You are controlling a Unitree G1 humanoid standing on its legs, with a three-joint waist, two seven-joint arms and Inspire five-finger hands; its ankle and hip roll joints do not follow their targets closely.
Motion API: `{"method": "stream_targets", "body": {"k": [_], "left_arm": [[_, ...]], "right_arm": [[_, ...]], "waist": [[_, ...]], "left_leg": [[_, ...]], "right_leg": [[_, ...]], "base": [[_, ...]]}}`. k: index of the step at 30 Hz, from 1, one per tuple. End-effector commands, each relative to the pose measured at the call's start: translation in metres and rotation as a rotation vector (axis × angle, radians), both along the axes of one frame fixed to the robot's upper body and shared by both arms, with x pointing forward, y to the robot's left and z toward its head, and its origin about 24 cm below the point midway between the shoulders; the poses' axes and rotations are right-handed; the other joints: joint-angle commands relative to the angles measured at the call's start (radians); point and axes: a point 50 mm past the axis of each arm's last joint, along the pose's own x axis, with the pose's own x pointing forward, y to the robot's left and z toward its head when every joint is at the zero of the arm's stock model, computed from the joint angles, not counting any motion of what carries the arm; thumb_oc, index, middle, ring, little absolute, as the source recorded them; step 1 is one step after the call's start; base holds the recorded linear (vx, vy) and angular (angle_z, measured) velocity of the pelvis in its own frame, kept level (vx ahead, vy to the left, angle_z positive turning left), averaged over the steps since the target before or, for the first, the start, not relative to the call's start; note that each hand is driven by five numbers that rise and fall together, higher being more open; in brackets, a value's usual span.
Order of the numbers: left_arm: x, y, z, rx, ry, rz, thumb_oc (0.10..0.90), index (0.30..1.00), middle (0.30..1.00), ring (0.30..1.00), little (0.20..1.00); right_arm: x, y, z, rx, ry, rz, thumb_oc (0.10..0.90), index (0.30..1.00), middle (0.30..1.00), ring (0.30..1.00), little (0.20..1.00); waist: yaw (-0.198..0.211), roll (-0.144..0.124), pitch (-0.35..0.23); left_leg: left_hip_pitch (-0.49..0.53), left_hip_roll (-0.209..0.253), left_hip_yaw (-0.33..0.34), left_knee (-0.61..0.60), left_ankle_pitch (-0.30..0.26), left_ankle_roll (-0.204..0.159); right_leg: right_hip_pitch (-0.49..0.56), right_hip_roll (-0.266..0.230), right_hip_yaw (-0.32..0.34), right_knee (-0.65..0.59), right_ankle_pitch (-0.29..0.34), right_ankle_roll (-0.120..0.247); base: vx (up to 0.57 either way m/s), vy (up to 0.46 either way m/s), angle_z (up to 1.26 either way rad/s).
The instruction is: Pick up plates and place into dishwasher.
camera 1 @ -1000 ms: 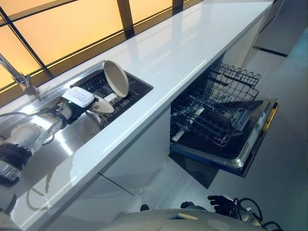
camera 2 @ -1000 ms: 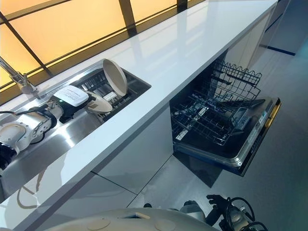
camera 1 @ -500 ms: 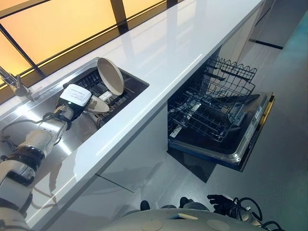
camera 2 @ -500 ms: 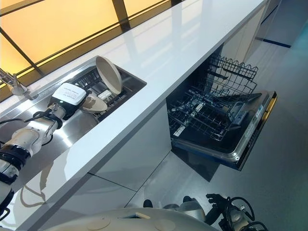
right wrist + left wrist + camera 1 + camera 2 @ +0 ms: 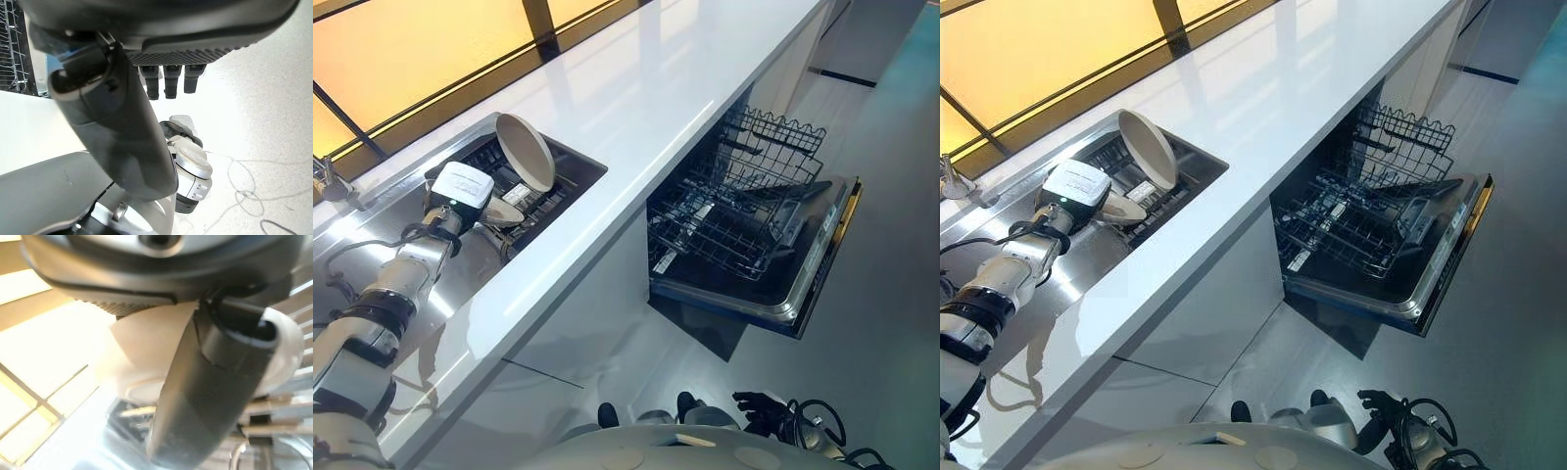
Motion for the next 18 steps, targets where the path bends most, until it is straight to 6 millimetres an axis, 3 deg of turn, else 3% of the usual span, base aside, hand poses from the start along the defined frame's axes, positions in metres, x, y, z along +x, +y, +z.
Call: {"method": "stream_targets", "body": {"k": [1,6,11,15,18], "left_arm": [[0.021,0.014,0.07,-0.017,-0.256,0.073,0.1,0.3,0.3,0.3,0.2],[0.02,0.012,0.086,-0.111,-0.333,0.047,0.1,0.3,0.3,0.3,0.2],[0.012,0.012,0.124,-0.293,-0.515,-0.028,0.1,0.3,0.3,0.3,0.2],[-0.002,0.01,0.15,-0.415,-0.672,-0.111,0.1,0.3,0.3,0.3,0.2],[-0.02,0.009,0.17,-0.483,-0.789,-0.189,0.1,0.3,0.3,0.3,0.2]], "right_arm": [[0.025,0.007,0.007,0.052,-0.1,0.024,0.8,0.9,0.9,0.9,0.9],[0.027,0.01,0.007,0.068,-0.112,0.018,0.8,0.9,0.9,0.9,0.9],[0.036,0.018,0.011,0.112,-0.182,0.006,0.8,0.9,0.9,0.9,0.9],[0.057,0.032,0.026,0.165,-0.337,0.012,0.8,0.9,0.9,0.9,0.9],[0.084,0.052,0.05,0.246,-0.506,0.029,0.8,0.9,0.9,0.9,0.9]], "waist": [[-0.011,-0.007,-0.002],[-0.003,-0.01,-0.011],[0.013,-0.012,-0.024],[0.025,-0.013,-0.029],[0.037,-0.018,-0.035]], "left_leg": [[0.002,-0.074,0.005,0.048,-0.15,0.051],[0.009,-0.073,0.001,0.044,-0.149,0.046],[0.02,-0.069,-0.008,0.034,-0.145,0.039],[0.024,-0.068,-0.018,0.03,-0.141,0.037],[0.029,-0.065,-0.027,0.025,-0.14,0.034]], "right_leg": [[-0.057,0.03,0.019,0.082,-0.055,0.053],[-0.045,0.028,0.009,0.077,-0.057,0.053],[-0.028,0.029,-0.004,0.066,-0.058,0.05],[-0.019,0.028,-0.01,0.059,-0.057,0.047],[-0.013,0.026,-0.019,0.056,-0.059,0.045]], "base": [[0.0,0.0,0.0],[-0.01,-0.006,0.0],[-0.05,-0.029,0.02],[-0.05,-0.031,0.15],[-0.06,-0.039,0.05]]}}
